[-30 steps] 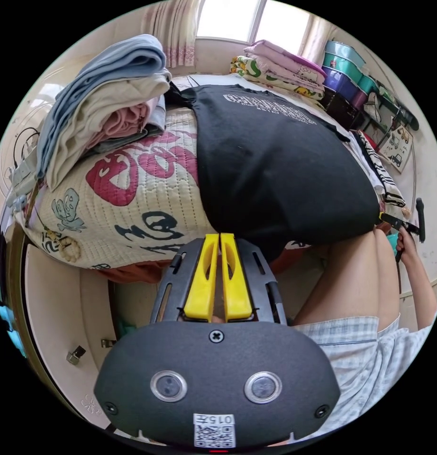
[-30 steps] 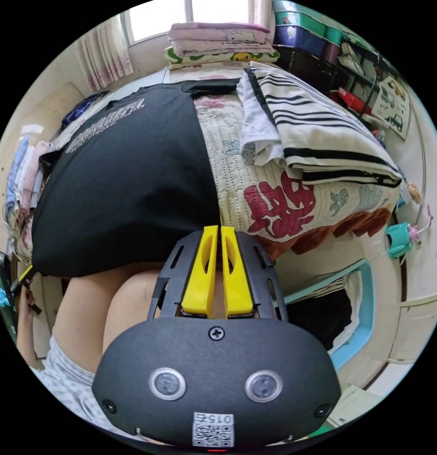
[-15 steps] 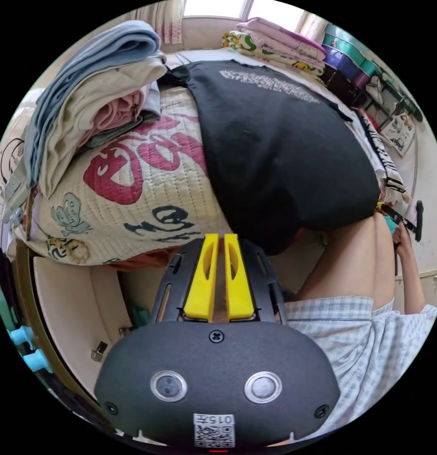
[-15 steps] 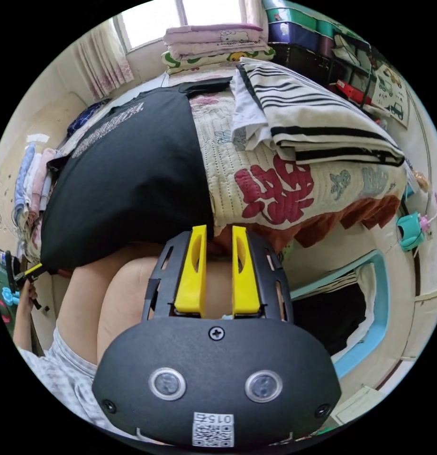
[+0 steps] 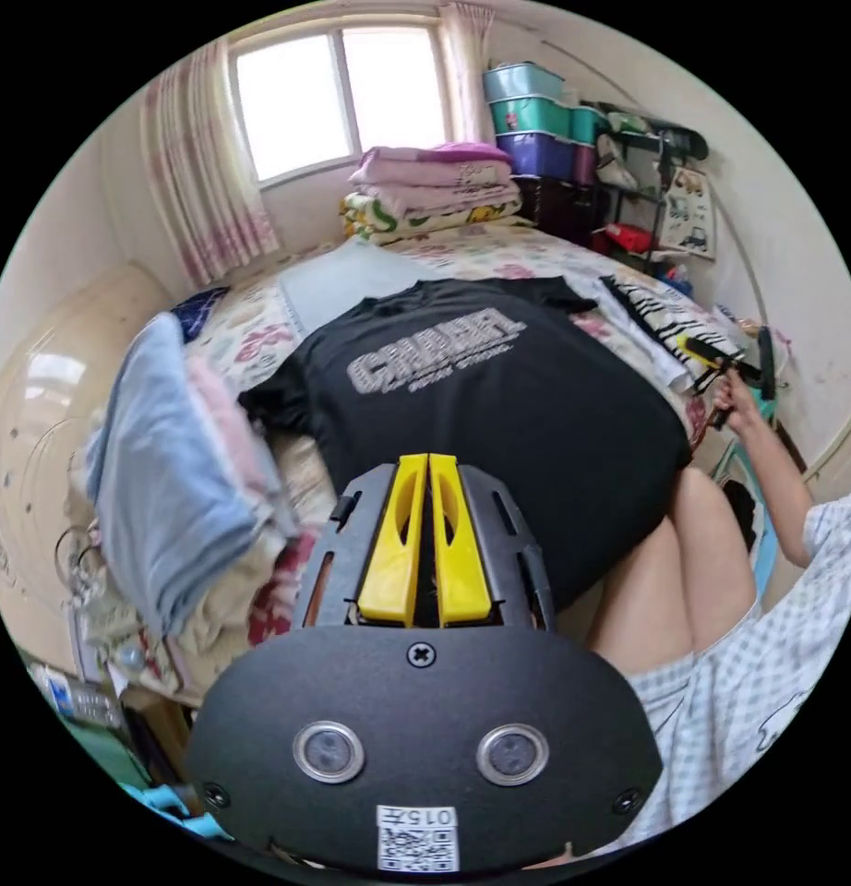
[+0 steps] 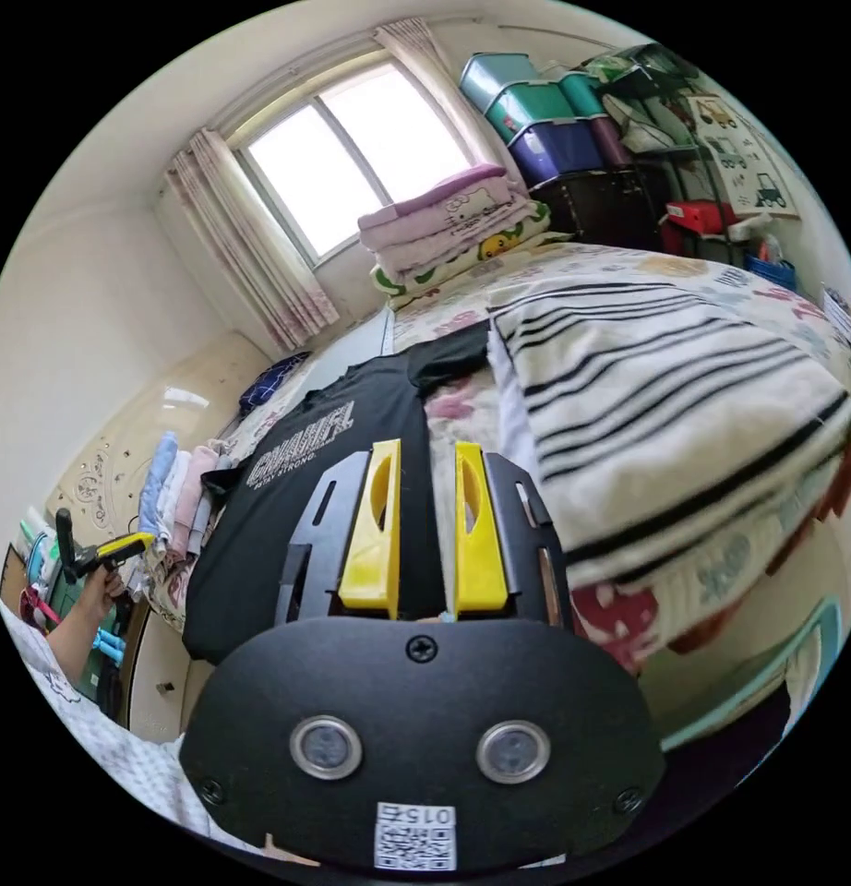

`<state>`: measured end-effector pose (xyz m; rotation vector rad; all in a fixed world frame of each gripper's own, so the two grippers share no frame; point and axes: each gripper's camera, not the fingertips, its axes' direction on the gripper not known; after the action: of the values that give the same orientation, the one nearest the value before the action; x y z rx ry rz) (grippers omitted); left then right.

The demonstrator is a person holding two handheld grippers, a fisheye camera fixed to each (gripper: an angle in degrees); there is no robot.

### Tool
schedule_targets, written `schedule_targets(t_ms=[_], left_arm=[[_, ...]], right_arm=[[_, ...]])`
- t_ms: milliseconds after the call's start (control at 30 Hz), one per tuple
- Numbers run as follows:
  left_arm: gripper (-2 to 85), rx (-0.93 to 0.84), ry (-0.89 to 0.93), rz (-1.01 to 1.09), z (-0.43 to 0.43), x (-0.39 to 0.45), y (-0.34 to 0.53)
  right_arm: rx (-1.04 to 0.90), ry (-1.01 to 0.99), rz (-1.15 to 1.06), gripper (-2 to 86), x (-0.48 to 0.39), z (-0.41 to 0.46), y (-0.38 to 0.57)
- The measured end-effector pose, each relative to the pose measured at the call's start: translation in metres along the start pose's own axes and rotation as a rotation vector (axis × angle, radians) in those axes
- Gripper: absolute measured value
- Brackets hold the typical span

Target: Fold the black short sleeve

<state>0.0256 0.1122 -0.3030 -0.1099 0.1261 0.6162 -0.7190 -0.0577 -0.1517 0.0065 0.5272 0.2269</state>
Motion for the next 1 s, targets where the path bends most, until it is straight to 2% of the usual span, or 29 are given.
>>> schedule_targets(t_ms=[133, 233, 300, 367, 467, 533, 667, 767, 1000], left_arm=[[-0.1, -0.044, 0.304, -0.001, 0.068, 0.022, -0.131], [0.1, -0.048, 0.394, 0.023, 0.115, 0.047, -0.214], [0.3, -0.056, 0.399, 0.061, 0.143, 0.066, -0.262], [0.8, -0.113, 0.394, 0.089, 0.179, 0.091, -0.320], [3.0, -0.139, 0.430, 0.165, 0.210, 0.128, -0.384], [5.1, -0.167, 0.389, 0.192, 0.235, 0.148, -0.420], [6.3, -0.148, 0.250, 0.190, 0.298, 0.186, -0.478], [6.7, -0.153, 0.287, 0.143, 0.344, 0.208, -0.499], [7.8, -0.072, 0.325, -0.038, 0.400, 0.247, -0.530]], right_arm=[[-0.023, -0.027, 0.093, 9.7, 0.016, 0.078, -0.074], [-0.050, 0.016, 0.166, 10.8, 0.030, 0.124, -0.117], [-0.090, 0.075, 0.222, 11.1, 0.040, 0.153, -0.143], [-0.143, 0.223, 0.283, 11.0, 0.054, 0.188, -0.175], [-0.131, 0.347, 0.239, 7.7, 0.061, 0.216, -0.187], [-0.104, 0.328, 0.217, 7.4, 0.062, 0.216, -0.190], [-0.053, 0.132, 0.241, 9.2, 0.086, 0.208, -0.198], [-0.059, 0.043, 0.258, 7.3, 0.100, 0.211, -0.208], [-0.091, 0.055, 0.214, 2.2, 0.096, 0.214, -0.227]])
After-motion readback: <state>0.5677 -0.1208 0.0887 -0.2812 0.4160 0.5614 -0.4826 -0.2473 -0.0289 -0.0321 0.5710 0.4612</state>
